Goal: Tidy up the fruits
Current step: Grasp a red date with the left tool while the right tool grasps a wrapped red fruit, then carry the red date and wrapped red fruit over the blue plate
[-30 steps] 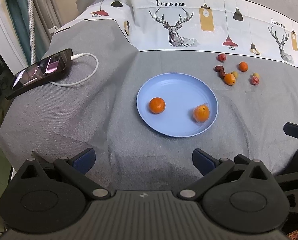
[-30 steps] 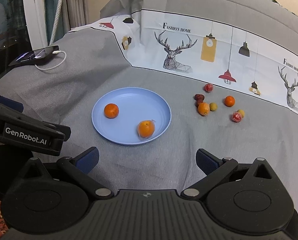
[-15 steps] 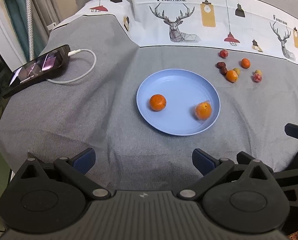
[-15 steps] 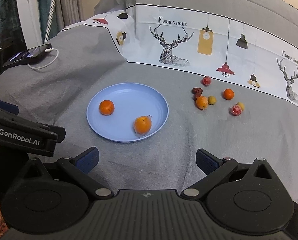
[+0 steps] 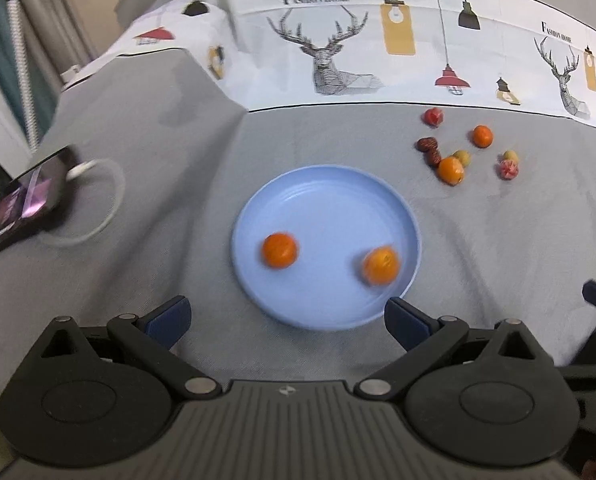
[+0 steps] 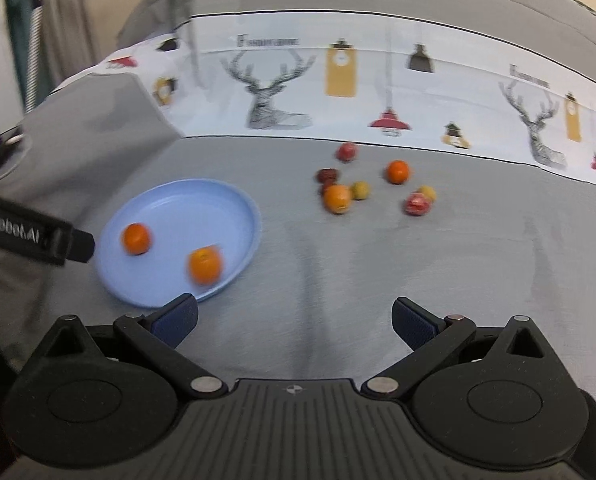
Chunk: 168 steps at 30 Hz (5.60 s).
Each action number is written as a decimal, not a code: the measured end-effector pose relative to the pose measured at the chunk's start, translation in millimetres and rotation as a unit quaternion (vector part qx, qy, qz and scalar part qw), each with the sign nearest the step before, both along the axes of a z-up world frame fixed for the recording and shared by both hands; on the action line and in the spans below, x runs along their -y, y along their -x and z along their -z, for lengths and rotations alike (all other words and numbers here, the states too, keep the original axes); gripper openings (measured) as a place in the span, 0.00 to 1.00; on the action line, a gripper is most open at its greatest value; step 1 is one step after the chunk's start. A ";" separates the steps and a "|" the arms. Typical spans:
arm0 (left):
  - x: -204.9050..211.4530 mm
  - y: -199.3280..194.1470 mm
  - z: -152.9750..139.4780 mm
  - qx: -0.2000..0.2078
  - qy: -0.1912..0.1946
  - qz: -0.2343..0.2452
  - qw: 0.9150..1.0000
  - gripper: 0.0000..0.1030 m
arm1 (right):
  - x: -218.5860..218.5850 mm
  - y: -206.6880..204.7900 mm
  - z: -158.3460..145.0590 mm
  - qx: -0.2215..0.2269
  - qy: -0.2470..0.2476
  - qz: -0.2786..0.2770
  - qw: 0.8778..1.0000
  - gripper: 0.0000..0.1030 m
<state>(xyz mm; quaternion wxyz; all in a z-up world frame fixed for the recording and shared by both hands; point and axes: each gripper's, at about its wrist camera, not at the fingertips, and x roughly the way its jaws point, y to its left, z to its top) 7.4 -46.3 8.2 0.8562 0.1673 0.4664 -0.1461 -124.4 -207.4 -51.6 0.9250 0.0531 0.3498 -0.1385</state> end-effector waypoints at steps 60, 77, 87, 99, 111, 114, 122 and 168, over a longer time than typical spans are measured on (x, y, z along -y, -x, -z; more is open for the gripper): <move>228.0 -207.0 137.9 -0.122 0.025 -0.005 0.992 0.83 | 188.6 -158.9 112.9 0.037 0.029 0.111 0.993 0.99; 221.8 -167.3 107.9 -0.092 0.045 0.082 0.991 0.20 | 201.4 -129.3 79.4 0.042 -0.009 0.147 0.988 0.32; 143.5 -105.7 35.2 -0.066 0.075 0.064 0.993 0.20 | 135.9 -67.8 28.6 0.050 -0.003 0.074 0.996 0.32; 31.4 -32.4 -19.4 -0.038 0.075 -0.003 0.996 0.20 | 29.5 -4.0 -16.6 0.042 -0.018 -0.038 0.998 0.32; -45.1 10.4 -24.7 -0.037 0.100 -0.040 0.993 0.20 | -39.8 16.8 -33.2 0.038 0.012 -0.097 0.995 0.32; -56.7 13.9 -25.1 -0.035 0.106 -0.045 0.993 0.20 | -50.3 18.3 -36.4 0.038 0.022 -0.107 0.993 0.32; -71.9 15.7 -23.6 -0.034 0.111 -0.058 0.992 0.20 | -64.2 17.2 -39.4 0.034 0.039 -0.121 0.991 0.32; -51.4 -33.8 -5.9 -0.051 0.109 -0.050 0.992 0.20 | -61.6 -33.7 -21.9 0.006 0.022 -0.130 0.991 0.32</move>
